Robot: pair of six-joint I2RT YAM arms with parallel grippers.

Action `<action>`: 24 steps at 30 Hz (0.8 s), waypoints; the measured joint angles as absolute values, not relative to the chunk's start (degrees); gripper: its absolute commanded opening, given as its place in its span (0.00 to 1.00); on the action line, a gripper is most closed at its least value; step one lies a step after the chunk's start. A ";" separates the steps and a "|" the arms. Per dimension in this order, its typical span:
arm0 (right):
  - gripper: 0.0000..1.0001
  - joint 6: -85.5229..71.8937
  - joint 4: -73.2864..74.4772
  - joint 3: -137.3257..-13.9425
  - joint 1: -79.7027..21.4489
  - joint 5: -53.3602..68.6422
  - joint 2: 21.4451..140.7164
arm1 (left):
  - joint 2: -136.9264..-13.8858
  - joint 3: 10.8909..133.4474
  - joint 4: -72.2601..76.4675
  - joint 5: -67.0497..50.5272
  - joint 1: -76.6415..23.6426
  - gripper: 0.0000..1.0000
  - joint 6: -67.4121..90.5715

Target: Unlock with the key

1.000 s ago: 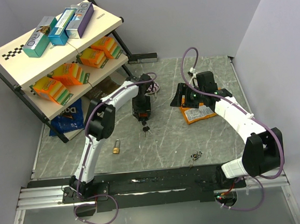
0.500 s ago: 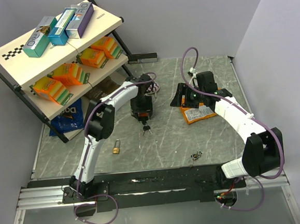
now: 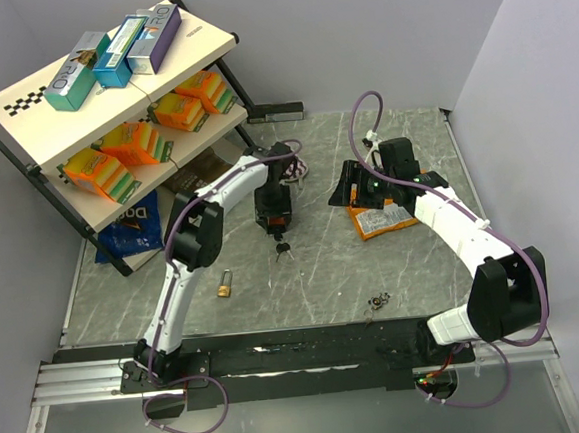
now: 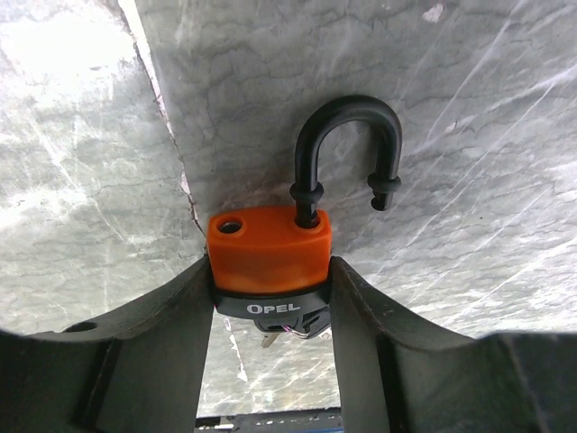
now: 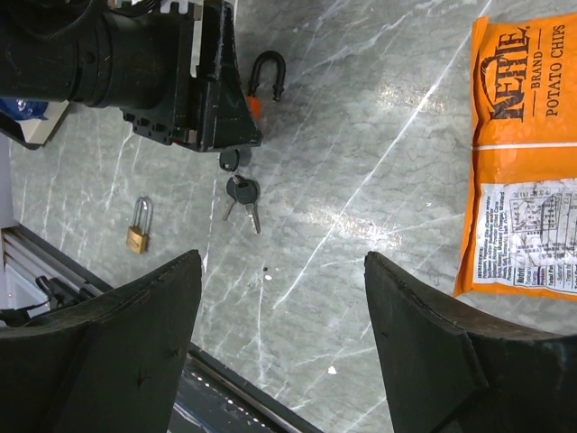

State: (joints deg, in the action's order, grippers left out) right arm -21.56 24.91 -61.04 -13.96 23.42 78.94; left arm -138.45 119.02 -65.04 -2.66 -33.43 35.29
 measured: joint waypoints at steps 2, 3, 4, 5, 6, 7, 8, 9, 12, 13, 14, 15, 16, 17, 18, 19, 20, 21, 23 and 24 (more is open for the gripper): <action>0.79 -21.58 24.93 -61.04 -13.96 23.40 78.94 | -139.28 120.60 -66.17 -2.68 -33.43 0.46 35.09; 0.79 -21.56 24.91 -61.04 -13.96 23.38 78.91 | -139.85 121.58 -66.85 -2.66 -33.41 0.46 34.96; 0.79 -21.56 24.93 -61.04 -13.93 23.38 78.89 | -140.29 122.50 -67.48 -2.66 -33.36 0.46 34.87; 0.79 -21.56 24.93 -61.04 -13.93 23.38 78.87 | -140.92 123.66 -68.16 -2.59 -33.30 0.46 34.68; 0.79 -21.56 24.93 -61.04 -13.93 23.38 78.87 | -141.43 124.60 -68.62 -2.57 -33.17 0.46 34.54; 0.79 -21.56 24.93 -61.04 -13.93 23.38 78.87 | -141.97 125.64 -69.08 -2.50 -33.01 0.46 34.48; 0.79 -21.56 24.93 -61.04 -13.93 23.38 78.87 | -142.41 126.58 -69.36 -2.37 -32.82 0.46 34.33; 0.79 -21.56 24.91 -61.04 -13.93 23.35 78.87 | -142.87 127.42 -69.52 -2.28 -32.58 0.46 34.22; 0.79 -21.56 24.93 -61.04 -13.93 23.35 78.87 | -143.41 128.46 -69.41 -2.24 -31.86 0.46 34.09; 0.79 -21.56 24.93 -61.04 -13.93 23.35 78.87 | -143.52 128.68 -69.34 -2.24 -31.64 0.46 34.06; 0.79 -21.56 24.93 -61.04 -13.93 23.35 78.87 | -143.59 128.88 -69.21 -2.11 -31.44 0.47 33.89; 0.79 -21.56 24.93 -61.04 -13.93 23.33 78.87 | -143.76 129.19 -69.10 -1.93 -31.27 0.47 33.71; 0.79 -21.56 24.93 -61.04 -13.93 23.35 78.87 | -144.00 129.71 -69.08 -1.67 -31.14 0.48 33.54; 0.79 -21.56 24.93 -61.04 -13.93 23.35 78.87 | -144.22 130.19 -69.06 -1.43 -31.00 0.50 33.36; 0.79 -21.56 24.93 -61.04 -13.93 23.29 78.83 | -144.35 130.54 -68.84 -1.17 -30.89 0.51 33.10; 0.79 -21.56 24.93 -61.01 -13.93 23.24 78.78 | -144.38 130.67 -68.38 -0.73 -30.81 0.52 32.73; 0.79 -21.54 24.93 -60.93 -13.93 23.14 78.67 | -144.38 130.74 -67.81 -0.19 -30.70 0.55 32.36; 0.79 -21.54 24.93 -60.75 -13.93 23.05 78.54 | -144.31 130.76 -67.09 0.38 -30.63 0.60 32.10; 0.79 -21.52 25.23 -60.55 -13.93 22.83 78.26 | -144.03 130.43 -65.23 1.74 -30.46 0.66 31.18; 0.79 -21.43 25.30 -60.45 -13.93 22.57 78.11 | -143.63 129.91 -63.53 2.48 -30.30 0.71 30.81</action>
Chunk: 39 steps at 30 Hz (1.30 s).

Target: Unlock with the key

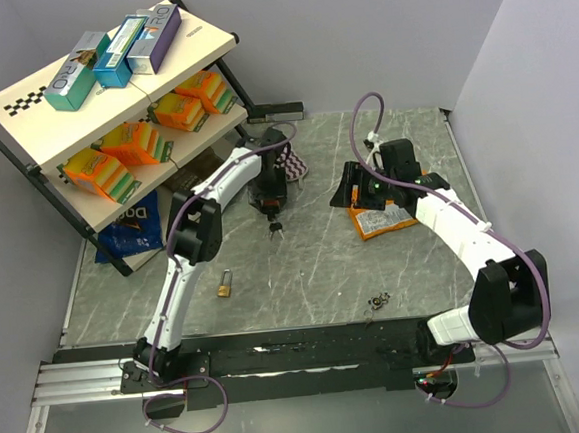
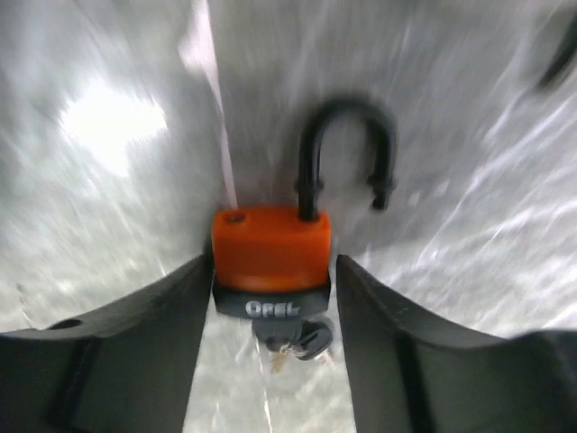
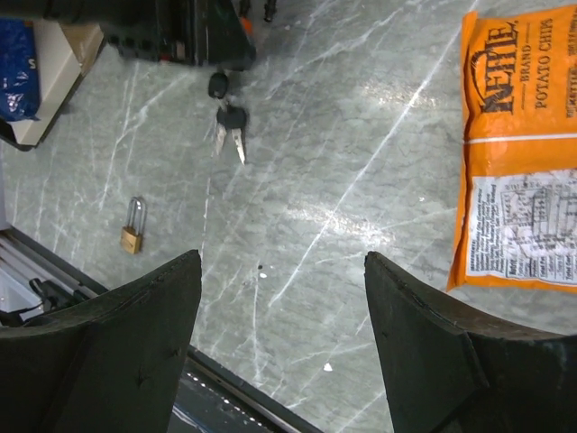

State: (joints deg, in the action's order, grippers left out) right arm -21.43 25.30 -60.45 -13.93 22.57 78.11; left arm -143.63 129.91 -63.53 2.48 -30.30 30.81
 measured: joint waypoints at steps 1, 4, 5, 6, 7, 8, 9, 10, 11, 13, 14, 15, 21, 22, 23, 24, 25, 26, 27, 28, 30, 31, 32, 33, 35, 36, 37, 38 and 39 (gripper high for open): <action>0.79 -21.37 25.36 -60.34 -13.93 22.37 77.91 | -143.26 129.40 -62.00 3.18 -30.20 0.74 30.52; 0.79 -21.12 25.80 -59.51 -13.91 21.52 76.75 | -142.04 127.35 -56.45 5.17 -29.78 0.86 29.21; 0.79 -21.10 26.06 -59.20 -13.91 21.21 76.29 | -141.62 126.63 -54.89 5.80 -29.67 0.88 28.91; 0.79 -21.10 26.20 -58.74 -13.89 20.86 75.77 | -141.27 125.95 -53.58 6.15 -29.56 0.90 28.58; 0.79 -21.10 26.61 -58.33 -13.89 20.56 75.26 | -140.94 125.34 -52.42 6.39 -29.50 0.91 28.25; 0.79 -21.10 26.81 -57.91 -13.87 20.36 74.81 | -140.59 124.79 -51.64 6.50 -29.45 0.93 28.01; 0.79 -21.15 27.33 -57.45 -13.87 20.08 74.24 | -140.07 123.90 -50.68 6.52 -29.45 0.93 27.75; 0.79 -21.15 28.21 -56.95 -13.87 19.75 73.45 | -139.41 122.65 -49.50 6.52 -29.45 0.93 27.38; 0.79 -21.19 29.04 -56.60 -13.87 19.40 72.64 | -138.43 121.16 -48.40 6.46 -29.58 0.93 27.03; 0.79 -21.21 30.22 -55.68 -13.87 18.85 70.67 | -136.20 117.36 -46.46 6.00 -29.78 0.94 26.09; 0.79 -21.26 30.98 -55.00 -13.87 18.59 69.34 | -134.56 114.93 -45.43 5.58 -29.91 0.94 25.67; 0.79 -21.28 31.83 -54.13 -13.87 18.22 67.51 | -132.84 112.62 -44.56 5.04 -30.11 0.94 25.21; 0.77 -21.37 37.52 -50.33 -14.06 15.92 59.70 | -117.75 99.29 -37.56 0.75 -32.58 0.97 23.20; 0.77 -21.54 38.11 -49.47 -14.22 15.73 58.96 | -114.48 97.23 -36.51 0.08 -32.97 0.97 23.14; 0.77 -21.89 38.63 -48.23 -14.66 15.42 58.11 | -111.74 95.46 -35.24 -0.73 -33.26 0.98 23.14; 0.77 -22.59 39.31 -46.92 -15.38 15.18 57.47 | -108.01 92.64 -33.26 -1.58 -33.61 0.99 23.16; 0.77 -23.33 39.70 -45.54 -16.36 15.09 56.99 | -104.92 90.21 -31.86 -2.20 -33.71 0.99 23.16; 0.77 -24.16 40.25 -44.14 -17.58 14.96 56.53 | -101.21 87.33 -30.55 -2.79 -33.71 0.99 23.18; 0.77 -25.21 40.88 -42.89 -18.81 14.90 56.14 | -98.19 84.71 -29.36 -3.25 -33.58 0.99 23.16; 0.77 -26.30 41.41 -41.71 -19.84 14.83 55.81 | -95.85 82.56 -28.62 -3.64 -33.32 0.99 23.18; 0.77 -29.06 42.46 -39.62 -21.56 14.79 55.05 | -92.16 78.65 -27.83 -4.40 -32.49 0.99 23.18; 0.77 -30.44 43.05 -38.89 -22.24 14.52 54.68 | -91.00 77.03 -27.86 -4.86 -31.86 0.99 23.18; 0.77 -31.81 43.40 -38.28 -22.79 14.50 54.33 | -90.11 75.26 -27.90 -5.52 -31.22 0.99 23.16; 0.76 -33.45 43.83 -37.71 -23.42 14.22 53.91 | -89.86 74.54 -28.03 -5.82 -30.44 0.99 23.14; 0.76 -36.38 44.77 -36.62 -24.80 13.69 53.47 | -89.78 73.17 -28.53 -6.57 -28.97 0.99 23.00; 0.76 -37.41 45.19 -36.27 -25.30 13.45 53.45 | -89.78 72.97 -28.77 -6.74 -28.49 0.99 22.90; 0.76 -38.83 46.15 -35.99 -26.02 12.93 53.67 | -89.78 72.97 -29.32 -6.83 -27.88 0.99 22.63; 0.76 -39.83 46.89 -35.94 -26.44 12.67 53.95 | -89.73 72.99 -29.41 -6.92 -27.55 0.99 22.46; 0.76 -40.80 47.48 -35.94 -26.79 12.36 54.22 | -89.71 73.14 -29.43 -7.14 -27.38 0.99 22.15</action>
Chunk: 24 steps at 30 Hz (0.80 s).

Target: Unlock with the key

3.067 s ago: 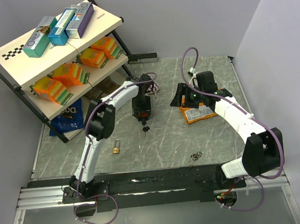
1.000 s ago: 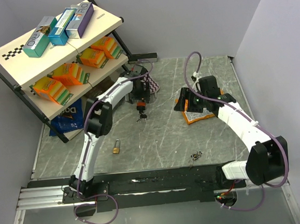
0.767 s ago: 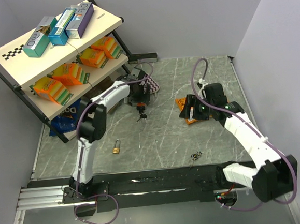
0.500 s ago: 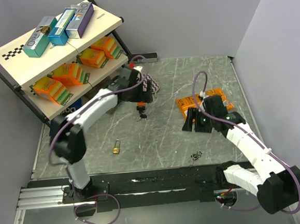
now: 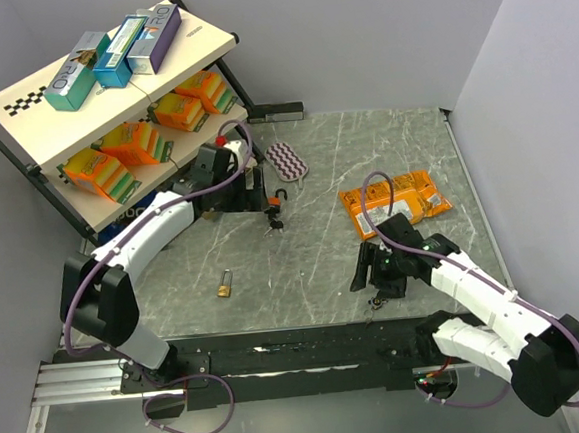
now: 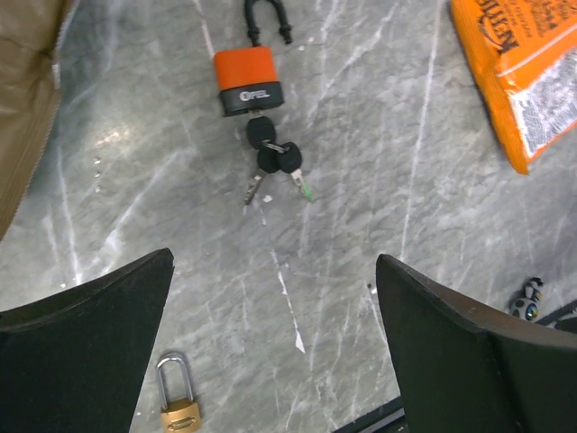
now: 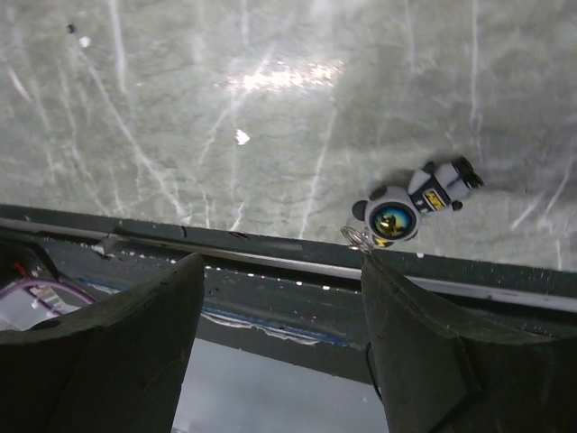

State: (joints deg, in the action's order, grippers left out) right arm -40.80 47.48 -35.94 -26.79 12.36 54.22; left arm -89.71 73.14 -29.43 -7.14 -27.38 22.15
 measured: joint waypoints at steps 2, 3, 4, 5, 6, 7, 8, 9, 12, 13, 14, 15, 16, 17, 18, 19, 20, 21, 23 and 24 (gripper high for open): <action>0.76 -42.35 47.99 -35.70 -27.03 11.84 54.50 | -89.71 73.41 -29.36 -7.92 -27.35 0.99 21.89; 0.76 -43.16 48.18 -35.31 -27.07 11.64 54.52 | -89.71 73.47 -29.36 -8.34 -27.35 0.99 21.78; 0.76 -43.99 48.53 -34.81 -27.11 11.53 54.48 | -89.71 73.65 -29.39 -9.04 -27.35 0.99 21.65; 0.76 -44.88 48.86 -34.20 -27.14 11.40 54.24 | -89.73 73.89 -29.43 -9.50 -27.35 0.99 21.58; 0.76 -45.80 49.39 -33.52 -27.22 11.20 53.87 | -89.73 74.13 -29.41 -9.89 -27.35 0.99 21.39; 0.76 -46.74 49.93 -32.84 -27.24 10.87 53.23 | -89.73 74.46 -29.43 -10.28 -27.35 0.99 21.06; 0.76 -47.77 50.74 -32.21 -27.24 10.33 52.23 | -89.73 74.91 -29.43 -10.63 -27.35 1.00 20.60; 0.76 -48.58 51.33 -31.79 -27.24 9.82 51.33 | -89.73 75.26 -29.36 -10.83 -27.35 0.99 20.40; 0.73 -50.09 51.83 -31.33 -27.24 8.80 50.39 | -89.76 76.05 -29.21 -11.68 -27.35 0.99 20.10; 0.72 -50.15 51.62 -31.33 -27.27 8.47 51.13 | -89.84 76.18 -29.17 -12.16 -27.35 0.99 20.08; 0.71 -50.17 51.46 -31.33 -27.24 8.21 52.23 | -89.95 76.20 -29.06 -12.58 -27.35 0.99 20.03; 0.70 -50.15 51.27 -31.33 -27.24 7.99 53.21 | -90.06 76.20 -28.99 -13.06 -27.35 0.99 20.01; 0.69 -50.11 50.87 -31.33 -27.27 7.64 54.83 | -90.26 76.20 -28.93 -13.67 -27.35 0.99 19.99; 0.69 -50.06 50.41 -31.33 -27.24 7.22 56.51 | -90.37 76.20 -28.91 -13.98 -27.35 0.99 19.97; 0.69 -50.04 49.98 -31.33 -27.24 6.83 57.98 | -90.59 76.20 -28.91 -14.44 -27.35 0.99 19.97; 0.69 -50.00 49.60 -31.33 -27.27 6.50 59.18 | -90.65 76.20 -28.91 -14.70 -27.35 0.99 19.94; 0.69 -50.00 49.28 -31.33 -27.27 6.28 60.01 | -90.74 76.20 -28.93 -14.96 -27.35 0.99 19.92; 0.69 -50.00 49.04 -31.33 -27.27 5.98 60.49 | -90.80 76.20 -28.91 -15.22 -27.35 0.99 19.73; 0.68 -50.02 48.80 -31.33 -27.27 5.39 60.69 | -90.83 76.25 -28.93 -15.49 -27.35 0.99 19.53; 0.67 -50.04 48.73 -31.33 -27.24 5.17 60.69 | -90.87 76.34 -28.91 -15.68 -27.35 0.99 19.33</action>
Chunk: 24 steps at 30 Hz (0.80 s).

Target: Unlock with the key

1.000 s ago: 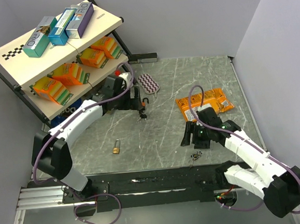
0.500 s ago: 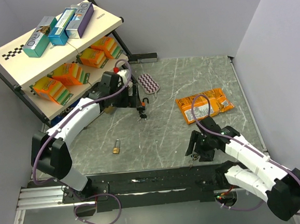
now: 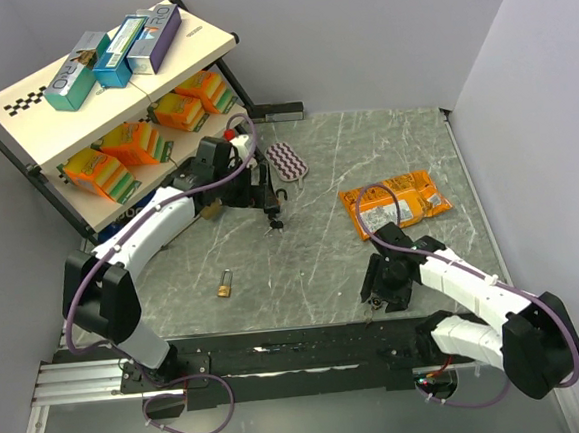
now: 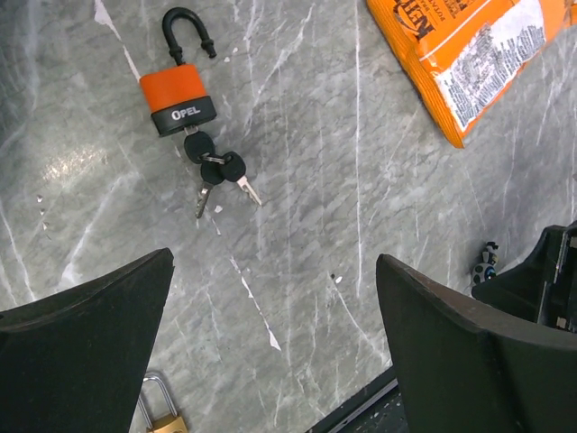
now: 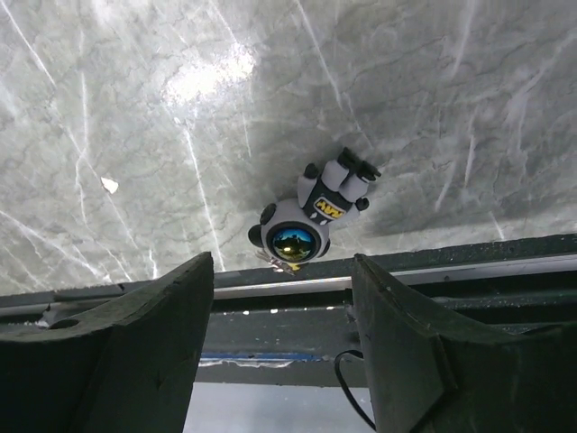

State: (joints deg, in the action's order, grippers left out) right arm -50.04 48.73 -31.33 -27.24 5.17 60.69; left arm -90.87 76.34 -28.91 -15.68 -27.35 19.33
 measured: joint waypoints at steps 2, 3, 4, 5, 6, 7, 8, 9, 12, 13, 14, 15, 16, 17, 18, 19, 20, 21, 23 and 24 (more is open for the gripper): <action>0.65 -50.02 48.66 -31.33 -27.27 4.69 60.80 | -90.94 76.71 -28.88 -16.14 -27.35 0.99 19.14; 0.64 -50.02 48.64 -31.33 -27.27 4.21 61.04 | -90.96 76.90 -28.86 -16.47 -27.35 0.99 19.09; 0.64 -50.00 48.60 -31.35 -27.27 3.95 61.43 | -90.96 77.12 -28.75 -16.80 -27.35 0.99 19.07; 0.63 -49.98 48.56 -31.35 -27.27 3.75 61.84 | -90.96 77.23 -28.58 -16.95 -27.35 0.99 18.98; 0.63 -49.89 48.51 -31.40 -27.27 3.51 62.67 | -90.96 77.30 -28.38 -17.15 -27.35 0.99 18.87; 0.62 -49.78 48.42 -31.40 -27.27 3.36 63.31 | -90.96 77.30 -28.29 -17.23 -27.35 0.99 18.72; 0.62 -49.71 48.38 -31.51 -27.27 3.05 64.23 | -90.96 77.30 -28.27 -17.30 -27.35 0.99 18.68; 0.61 -49.60 48.14 -31.51 -27.27 2.83 64.99 | -90.94 77.30 -28.25 -17.30 -27.35 0.99 18.59; 0.56 -49.17 47.13 -31.64 -27.27 2.55 67.35 | -90.94 77.30 -28.12 -17.30 -27.35 0.99 18.17; 0.51 -49.01 46.89 -31.70 -27.27 2.55 68.03 | -90.91 77.30 -28.08 -17.28 -27.35 0.99 18.06; 0.47 -48.82 46.68 -31.86 -27.27 2.55 68.90 | -90.89 77.30 -28.05 -17.28 -27.35 0.99 17.89; 0.42 -48.40 46.70 -32.16 -27.27 2.55 69.60 | -90.85 77.30 -28.03 -17.28 -27.35 0.99 17.72; 0.34 -48.05 46.76 -32.42 -27.27 2.48 70.19 | -90.80 77.30 -27.99 -17.28 -27.35 0.99 17.63; 0.30 -47.70 46.89 -32.64 -27.27 2.42 70.54 | -90.76 77.30 -27.92 -17.30 -27.35 0.99 17.61; 0.26 -47.27 46.98 -32.82 -27.27 2.37 70.85 | -90.67 77.28 -27.81 -17.28 -27.35 0.99 17.54; 0.19 -46.98 47.27 -33.12 -27.27 2.33 71.11 | -90.56 77.28 -27.68 -17.28 -27.35 0.99 17.41; 0.16 -46.63 47.33 -33.43 -27.29 2.31 71.22 | -90.37 77.28 -27.62 -17.28 -27.35 0.99 17.37; 0.14 -46.28 47.13 -34.02 -27.31 2.09 71.40 | -90.17 77.28 -27.64 -17.28 -27.35 0.99 17.23; 0.06 -45.21 47.13 -36.12 -27.38 1.69 71.50 | -89.65 77.28 -27.64 -17.28 -27.35 0.99 17.17; 0.02 -44.56 47.13 -37.54 -27.40 1.37 71.50 | -89.41 77.28 -27.64 -17.28 -27.35 1.00 17.17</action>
